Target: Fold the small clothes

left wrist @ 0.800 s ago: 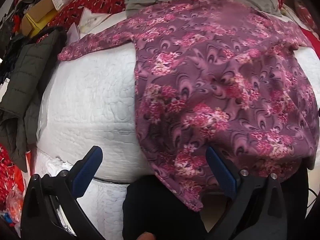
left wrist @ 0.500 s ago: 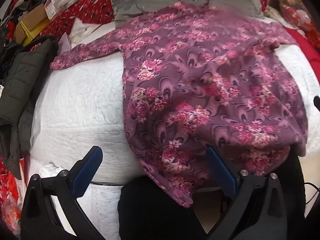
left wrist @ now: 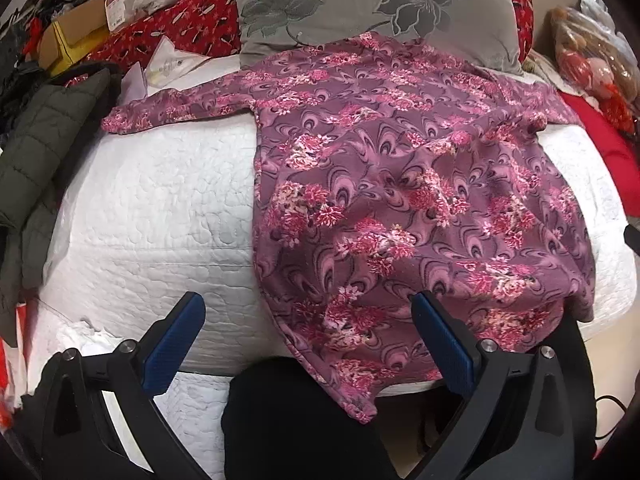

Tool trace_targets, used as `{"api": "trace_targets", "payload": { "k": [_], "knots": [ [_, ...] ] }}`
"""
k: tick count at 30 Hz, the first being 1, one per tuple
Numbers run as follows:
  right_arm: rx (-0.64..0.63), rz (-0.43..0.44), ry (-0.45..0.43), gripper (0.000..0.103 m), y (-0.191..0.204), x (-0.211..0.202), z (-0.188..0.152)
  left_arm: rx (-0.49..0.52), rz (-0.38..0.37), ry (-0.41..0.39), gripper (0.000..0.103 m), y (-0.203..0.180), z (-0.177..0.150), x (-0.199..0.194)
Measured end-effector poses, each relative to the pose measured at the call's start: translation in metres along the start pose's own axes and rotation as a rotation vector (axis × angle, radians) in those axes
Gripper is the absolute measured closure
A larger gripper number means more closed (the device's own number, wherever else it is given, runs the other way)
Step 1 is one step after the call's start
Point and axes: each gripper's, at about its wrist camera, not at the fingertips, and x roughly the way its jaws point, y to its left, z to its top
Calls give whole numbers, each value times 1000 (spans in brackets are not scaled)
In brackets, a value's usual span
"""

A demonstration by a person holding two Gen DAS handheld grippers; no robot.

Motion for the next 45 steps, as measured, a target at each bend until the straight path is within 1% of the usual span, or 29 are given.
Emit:
{"api": "trace_targets", "payload": {
  "k": [2, 6, 12, 18, 29, 40, 45],
  "knots": [
    [-25, -16, -4, 0, 8, -3, -1, 3, -4, -8, 0, 0, 0, -1],
    [-67, -21, 0, 0, 23, -7, 0, -3, -24, -25, 0, 2, -2, -3],
    [-75, -22, -16, 0, 36, -7, 2, -25, -56, -25, 0, 6, -4, 0],
    [-105, -32, -30, 0, 43, -7, 4, -36, -62, -23, 0, 7, -5, 1],
    [-88, -18, -16, 1, 33, -3, -2, -22, -46, -18, 0, 3, -6, 1],
    [-61, -9, -36, 1, 19, -9, -6, -11, -32, -24, 0, 4, -9, -5],
    [-60, -10, -41, 1, 16, -10, -7, -29, -40, -3, 0, 8, -8, -2]
  ]
}}
